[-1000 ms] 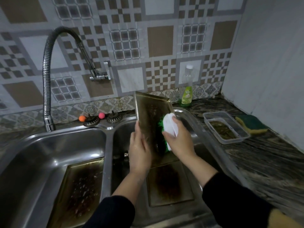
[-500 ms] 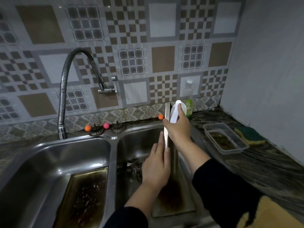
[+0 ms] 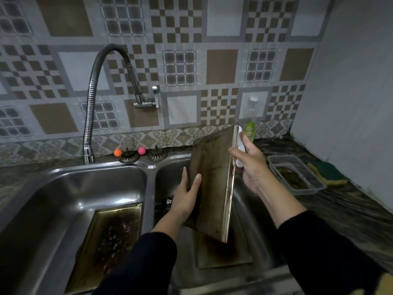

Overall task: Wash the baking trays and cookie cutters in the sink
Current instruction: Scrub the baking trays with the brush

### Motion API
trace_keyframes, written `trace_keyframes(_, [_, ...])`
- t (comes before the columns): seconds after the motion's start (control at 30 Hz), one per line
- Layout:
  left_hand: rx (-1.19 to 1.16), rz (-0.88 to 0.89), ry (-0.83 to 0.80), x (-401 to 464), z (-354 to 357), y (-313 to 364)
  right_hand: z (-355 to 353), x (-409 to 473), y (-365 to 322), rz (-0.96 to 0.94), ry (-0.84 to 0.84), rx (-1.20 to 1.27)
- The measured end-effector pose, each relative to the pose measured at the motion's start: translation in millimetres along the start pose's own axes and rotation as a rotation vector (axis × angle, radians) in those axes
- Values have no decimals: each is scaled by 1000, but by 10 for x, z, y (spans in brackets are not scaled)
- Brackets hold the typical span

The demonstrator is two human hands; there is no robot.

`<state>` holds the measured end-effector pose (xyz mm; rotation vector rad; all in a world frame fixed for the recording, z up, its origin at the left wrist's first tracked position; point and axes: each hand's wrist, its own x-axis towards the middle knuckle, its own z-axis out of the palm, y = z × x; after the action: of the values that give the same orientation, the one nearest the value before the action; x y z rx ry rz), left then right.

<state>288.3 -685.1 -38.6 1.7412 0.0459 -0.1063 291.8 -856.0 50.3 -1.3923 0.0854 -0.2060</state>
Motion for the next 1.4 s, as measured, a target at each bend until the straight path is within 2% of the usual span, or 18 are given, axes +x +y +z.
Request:
trace_keyframes(0.1, [-9, 97, 68, -38, -99, -16, -100, 38, 30, 19, 22, -15])
trace_keyframes(0.27, [60, 270, 224, -12, -240, 24, -295, 58, 125, 11, 162, -285])
trace_keyframes(0.4, [75, 303, 324, -22, -297, 121, -437, 22, 227, -23, 245, -441])
trace_keyframes(0.53, [59, 329, 356, 7, -199, 183, -262, -145, 166, -94, 97, -484])
trace_keyframes(0.67, [-23, 341, 424, 29, -14, 293, 78, -537, 278, -280, -101, -640])
trace_keyframes(0.73, [-77, 362, 407, 22, 79, 352, 181, -690, 406, -399, -150, -703])
trace_keyframes(0.8, [-95, 390, 354, -12, 165, 393, 243, -631, 342, -469, -65, -730])
trace_keyframes(0.9, [-76, 449, 300, -79, 308, 409, 304, -196, 23, -472, 84, -784])
trace_keyframes(0.97, [-86, 473, 300, -111, 374, 433, 329, 64, -179, -471, 118, -809])
trace_keyframes(1.1, [-112, 462, 376, -23, 267, 449, 282, -182, 42, -476, -64, -813])
trace_keyframes(1.2, [-89, 461, 430, 36, 106, 427, 152, -692, 502, -460, -160, -635])
trace_keyframes(1.3, [-51, 494, 371, -9, 131, 453, 81, -559, 563, -528, -73, -606])
trace_keyframes(1.4, [-13, 542, 323, -78, 329, 513, 65, 100, 142, -461, 92, -618])
